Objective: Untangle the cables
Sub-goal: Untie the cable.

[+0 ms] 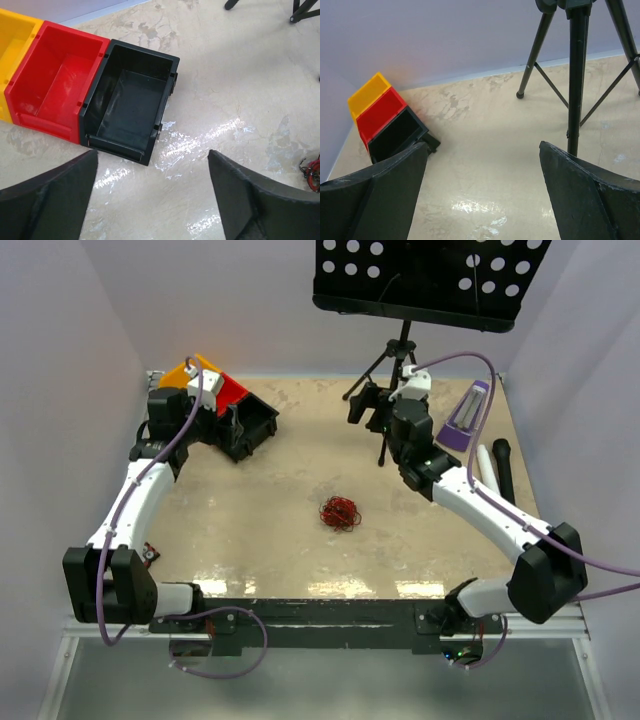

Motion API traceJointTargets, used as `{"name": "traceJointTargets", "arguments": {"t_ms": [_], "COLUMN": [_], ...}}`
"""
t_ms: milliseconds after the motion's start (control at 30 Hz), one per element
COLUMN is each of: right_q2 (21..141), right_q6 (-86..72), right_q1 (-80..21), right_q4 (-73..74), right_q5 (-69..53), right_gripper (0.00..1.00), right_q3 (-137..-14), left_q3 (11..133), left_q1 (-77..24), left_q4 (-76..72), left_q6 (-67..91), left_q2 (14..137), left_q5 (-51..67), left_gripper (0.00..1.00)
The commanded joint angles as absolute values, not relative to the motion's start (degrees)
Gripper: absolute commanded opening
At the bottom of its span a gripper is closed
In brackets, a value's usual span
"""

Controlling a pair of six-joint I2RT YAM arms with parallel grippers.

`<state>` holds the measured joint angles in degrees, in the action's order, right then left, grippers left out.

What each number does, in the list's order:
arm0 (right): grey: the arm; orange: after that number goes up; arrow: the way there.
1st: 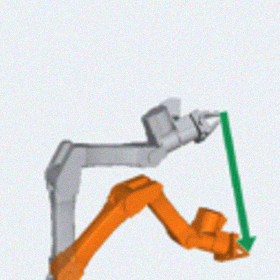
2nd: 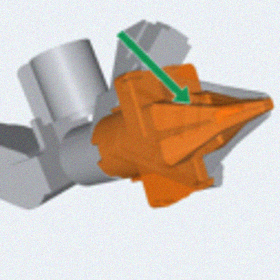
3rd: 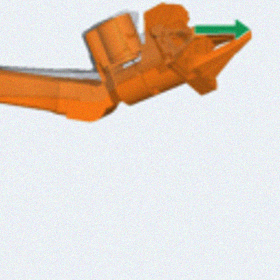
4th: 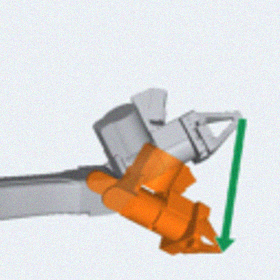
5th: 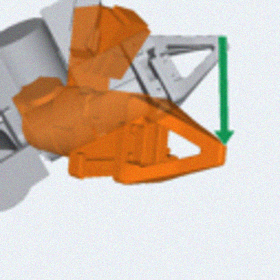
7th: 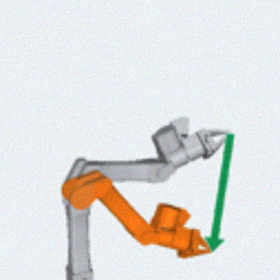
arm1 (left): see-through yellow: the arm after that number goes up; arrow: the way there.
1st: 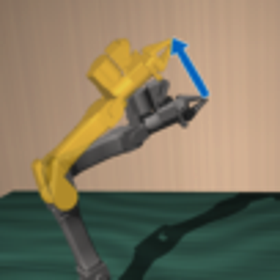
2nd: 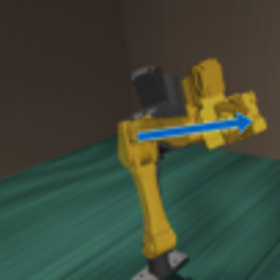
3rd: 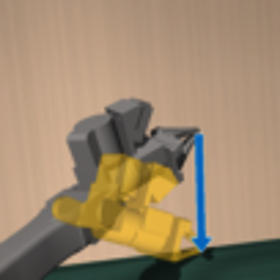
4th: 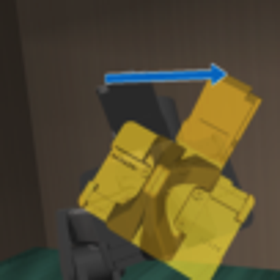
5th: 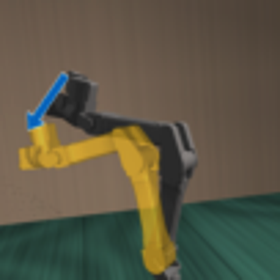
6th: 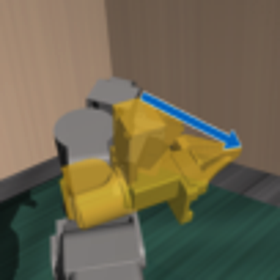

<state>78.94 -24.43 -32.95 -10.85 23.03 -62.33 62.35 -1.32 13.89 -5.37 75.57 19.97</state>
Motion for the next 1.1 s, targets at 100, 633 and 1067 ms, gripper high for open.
{"name": "traceJointTargets", "arguments": {"t_ms": [100, 633, 1067], "right_q2": [80.59, 80.77, 76.91], "right_q6": [-25.75, -29.97, -33.93], "right_q1": [-38.22, -47.81, -50.45], "right_q4": [-6.25, -7.38, -7.82], "right_q5": [32.16, 38.06, 41.66], "right_gripper": [0.98, 0.97, 0.98], "right_q3": [-64.6, -53.36, -48.78], "left_q3": [62.31, 66.18, 63.47], "left_q1": [-2.98, -7.91, -12.56], "left_q4": [8.35, 4.4, 5.19], "left_q6": [-11.85, -15.3, -11.61], "left_q2": [80.67, 97.38, 100.47], "left_q5": [19.78, 19.69, 21.45], "left_gripper": [1.0, 1.0, 0.38]}}
